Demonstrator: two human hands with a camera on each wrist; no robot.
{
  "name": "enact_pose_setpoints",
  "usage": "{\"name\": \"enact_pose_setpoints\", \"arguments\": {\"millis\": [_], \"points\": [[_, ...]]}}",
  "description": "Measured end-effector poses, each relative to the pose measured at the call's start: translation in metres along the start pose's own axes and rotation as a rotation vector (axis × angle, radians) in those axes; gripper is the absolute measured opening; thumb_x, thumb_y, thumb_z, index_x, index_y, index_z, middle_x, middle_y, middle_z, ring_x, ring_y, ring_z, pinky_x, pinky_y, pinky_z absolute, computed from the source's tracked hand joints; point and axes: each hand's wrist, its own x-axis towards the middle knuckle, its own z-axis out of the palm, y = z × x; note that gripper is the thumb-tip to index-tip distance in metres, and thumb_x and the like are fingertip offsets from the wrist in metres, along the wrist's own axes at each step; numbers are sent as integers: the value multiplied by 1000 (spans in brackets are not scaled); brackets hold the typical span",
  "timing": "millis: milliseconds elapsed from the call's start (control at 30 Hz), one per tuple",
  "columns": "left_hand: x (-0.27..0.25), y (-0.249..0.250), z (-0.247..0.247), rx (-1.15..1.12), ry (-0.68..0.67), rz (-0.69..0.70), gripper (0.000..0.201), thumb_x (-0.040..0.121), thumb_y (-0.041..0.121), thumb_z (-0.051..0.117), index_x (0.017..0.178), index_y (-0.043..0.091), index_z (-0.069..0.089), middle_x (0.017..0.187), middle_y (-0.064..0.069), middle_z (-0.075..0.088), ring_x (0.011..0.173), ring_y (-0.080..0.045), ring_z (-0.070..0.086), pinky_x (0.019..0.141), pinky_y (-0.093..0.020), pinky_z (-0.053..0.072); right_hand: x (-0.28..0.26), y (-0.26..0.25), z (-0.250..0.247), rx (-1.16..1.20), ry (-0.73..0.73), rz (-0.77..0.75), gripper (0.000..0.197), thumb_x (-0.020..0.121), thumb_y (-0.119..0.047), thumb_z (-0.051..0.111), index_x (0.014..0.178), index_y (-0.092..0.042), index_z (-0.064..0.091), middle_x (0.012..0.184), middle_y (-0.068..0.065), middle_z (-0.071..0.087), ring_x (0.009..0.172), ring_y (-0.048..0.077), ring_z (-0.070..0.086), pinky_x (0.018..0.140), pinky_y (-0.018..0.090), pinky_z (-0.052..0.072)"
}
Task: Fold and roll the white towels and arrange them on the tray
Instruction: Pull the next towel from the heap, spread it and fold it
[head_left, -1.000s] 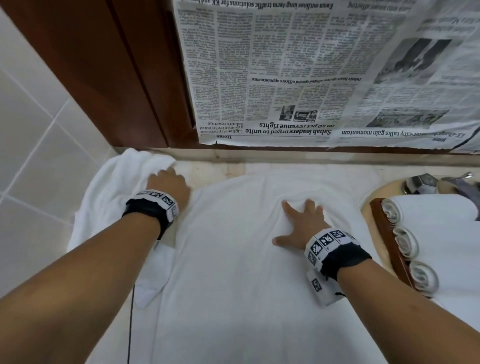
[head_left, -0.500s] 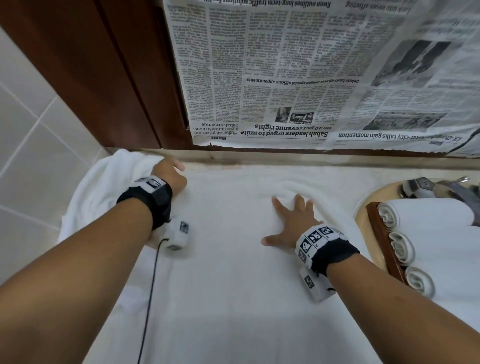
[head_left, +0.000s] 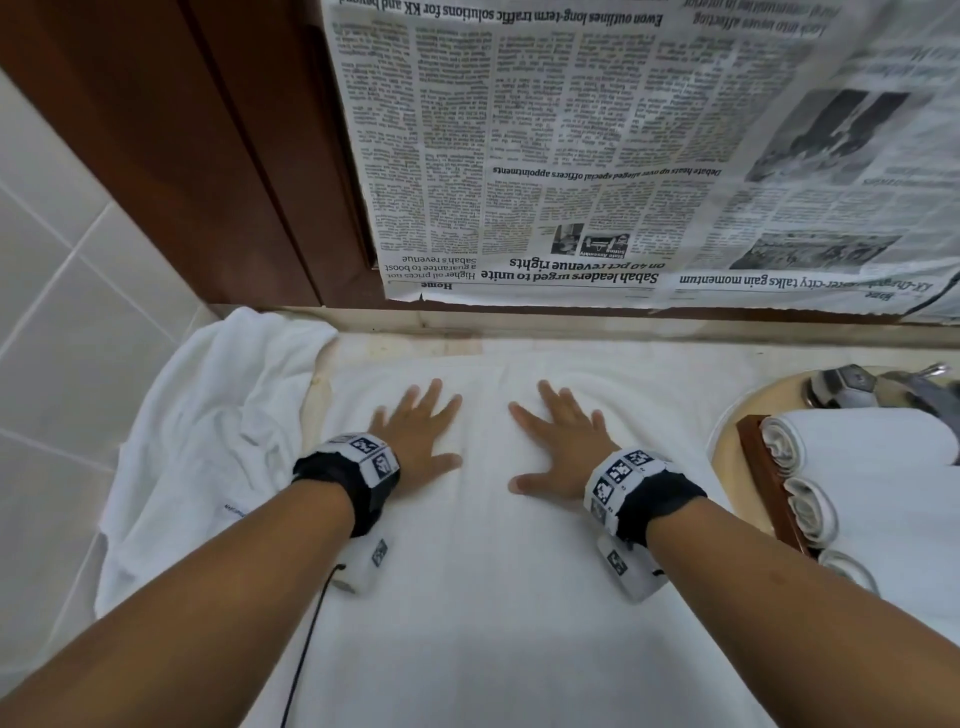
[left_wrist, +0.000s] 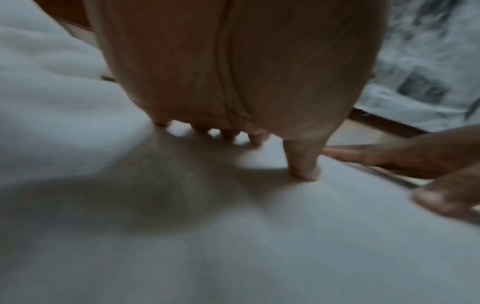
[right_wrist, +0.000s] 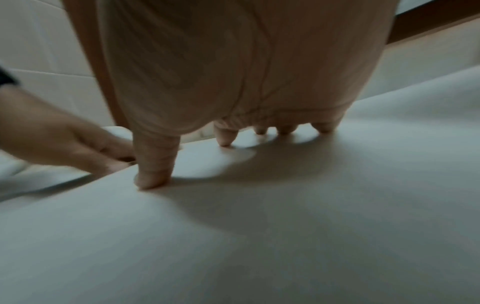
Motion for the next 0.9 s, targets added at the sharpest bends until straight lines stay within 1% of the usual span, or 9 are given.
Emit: {"name": "enact_pose_setpoints", "arguments": {"millis": [133,233,300,367,500,633,733,800,900], "points": [[-3,-51,3,-45,74,-215,95,86,78,36,152,37,-19,157,0,-34,148,-32,-21,118,-54,2,6,63,-18,-3,47,309,97,82,-86,29,154,-40,-16,160,1,-32,150,31,-19,121,56,2],[0,-63,-9,-19,28,-273,96,89,75,36,153,30,-19,158,-8,-32,148,-38,-19,119,-52,4,10,85,-32,34,25,507,98,85,-83,30,157,-32,-13,161,6,-29,150,34,-18,121,57,1],[11,-47,-19,-25,74,-310,92,93,68,37,155,25,-16,159,-11,-28,149,-39,-14,120,-51,7,19,63,-37,-14,106,482,95,89,-79,30,158,-29,-11,162,11,-26,150,35,-19,120,56,-2],[21,-15,-24,-60,165,-230,81,99,58,36,156,27,-12,161,-10,-24,150,-36,-10,120,-50,10,27,25,-33,-5,189,325,85,94,-71,31,157,-31,-9,162,10,-24,150,33,-18,120,55,-3],[22,15,-3,-48,40,-17,69,100,58,29,154,39,-9,162,0,-24,150,-30,-15,118,-53,4,33,-17,0,4,58,31,73,97,-67,29,156,-41,-6,162,1,-28,151,29,-19,119,54,-3],[-2,-49,5,-85,124,-294,93,74,85,16,152,43,-12,161,1,-27,149,-31,-16,118,-49,1,26,52,-11,29,88,313,79,93,-74,26,155,-42,-10,163,0,-26,151,31,-16,121,55,0],[-9,-76,-8,-117,106,-418,84,91,74,28,155,36,-11,161,-6,-26,149,-35,-15,121,-50,3,17,89,-32,53,82,493,81,93,-72,28,157,-35,-6,163,6,-23,151,35,-14,121,56,3],[0,-55,-17,-89,188,-442,80,96,64,32,156,31,-9,161,-11,-23,149,-37,-12,120,-53,7,21,70,-39,-27,144,454,80,96,-68,28,158,-31,-6,163,12,-22,151,36,-15,121,55,1],[19,10,-22,-103,211,-247,70,102,53,30,156,30,-8,162,-9,-21,150,-35,-13,118,-54,7,33,5,-31,-30,212,215,72,101,-58,31,158,-32,-4,163,11,-20,151,35,-15,120,54,1]]}}
